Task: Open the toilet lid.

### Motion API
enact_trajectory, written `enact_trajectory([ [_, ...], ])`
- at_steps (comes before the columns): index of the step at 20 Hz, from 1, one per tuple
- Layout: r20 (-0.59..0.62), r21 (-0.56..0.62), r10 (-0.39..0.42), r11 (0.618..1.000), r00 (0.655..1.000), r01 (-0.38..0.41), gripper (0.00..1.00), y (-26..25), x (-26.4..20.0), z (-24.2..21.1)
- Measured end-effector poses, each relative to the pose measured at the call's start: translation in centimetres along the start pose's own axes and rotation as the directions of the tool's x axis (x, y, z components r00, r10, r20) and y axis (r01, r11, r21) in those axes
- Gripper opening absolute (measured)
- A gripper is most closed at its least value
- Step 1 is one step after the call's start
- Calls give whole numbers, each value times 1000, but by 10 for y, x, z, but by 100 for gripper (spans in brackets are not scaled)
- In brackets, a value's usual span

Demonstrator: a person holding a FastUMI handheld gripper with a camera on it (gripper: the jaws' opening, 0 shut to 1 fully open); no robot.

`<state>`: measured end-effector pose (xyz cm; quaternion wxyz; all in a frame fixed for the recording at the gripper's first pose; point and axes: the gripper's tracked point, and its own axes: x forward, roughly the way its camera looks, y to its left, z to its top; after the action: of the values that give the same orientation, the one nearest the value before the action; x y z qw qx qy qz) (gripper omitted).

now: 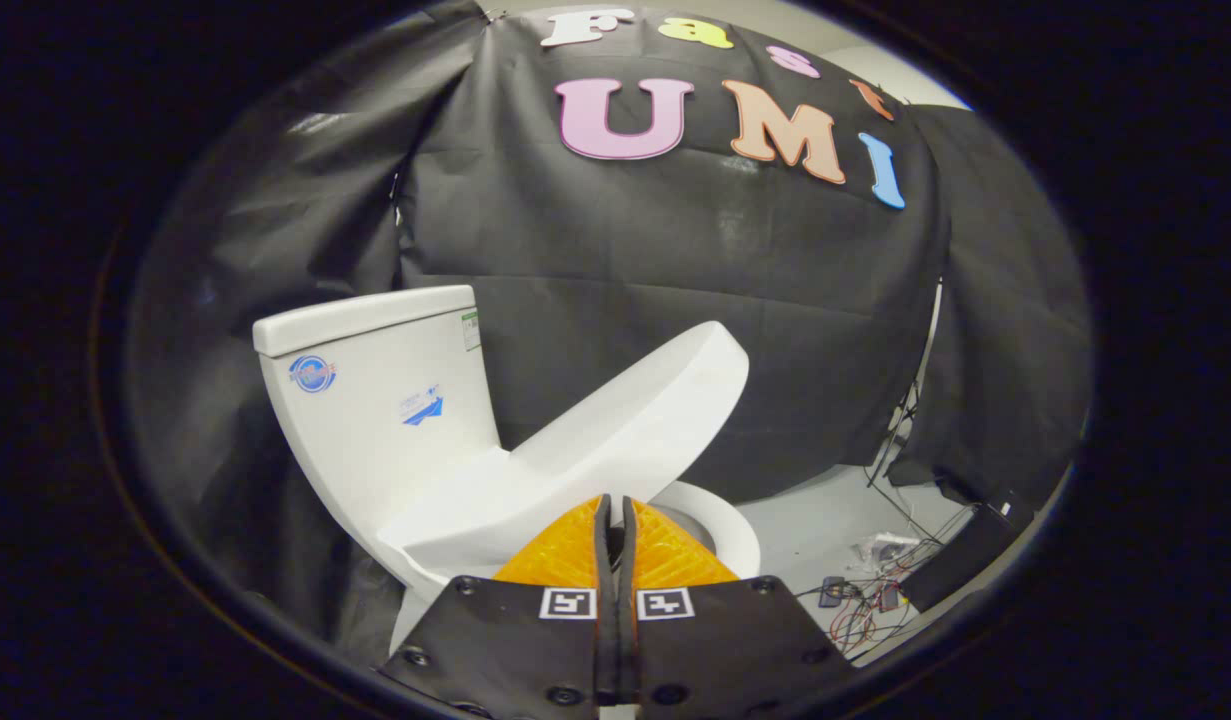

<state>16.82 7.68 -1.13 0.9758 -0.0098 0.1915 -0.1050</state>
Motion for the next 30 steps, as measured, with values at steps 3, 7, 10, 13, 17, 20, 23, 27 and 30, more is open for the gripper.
enact_trajectory([
  [3, 18, -44, -13, 999, 1000, 14, 1, 2, 0, 2],
  [7, 18, -45, -28, 999, 999, 29, 1, 0, -1, 1],
  [10, 18, -51, -27, 998, 999, 28, 1, 1, 0, 1],
  [13, 41, -113, -39, 993, 998, 43, 1, 4, -2, 5],
  [17, 51, -136, -49, 989, 997, 56, 1, 4, -2, 7],
  [20, 48, -130, -48, 990, 998, 54, 1, 4, -2, 5],
  [23, 44, -130, -50, 990, 998, 55, 1, 2, -1, 3],
  [27, 55, -152, -55, 986, 997, 63, 1, 4, -2, 5],
  [30, 76, -187, -71, 979, 995, 84, 1, 8, -1, 11],
])
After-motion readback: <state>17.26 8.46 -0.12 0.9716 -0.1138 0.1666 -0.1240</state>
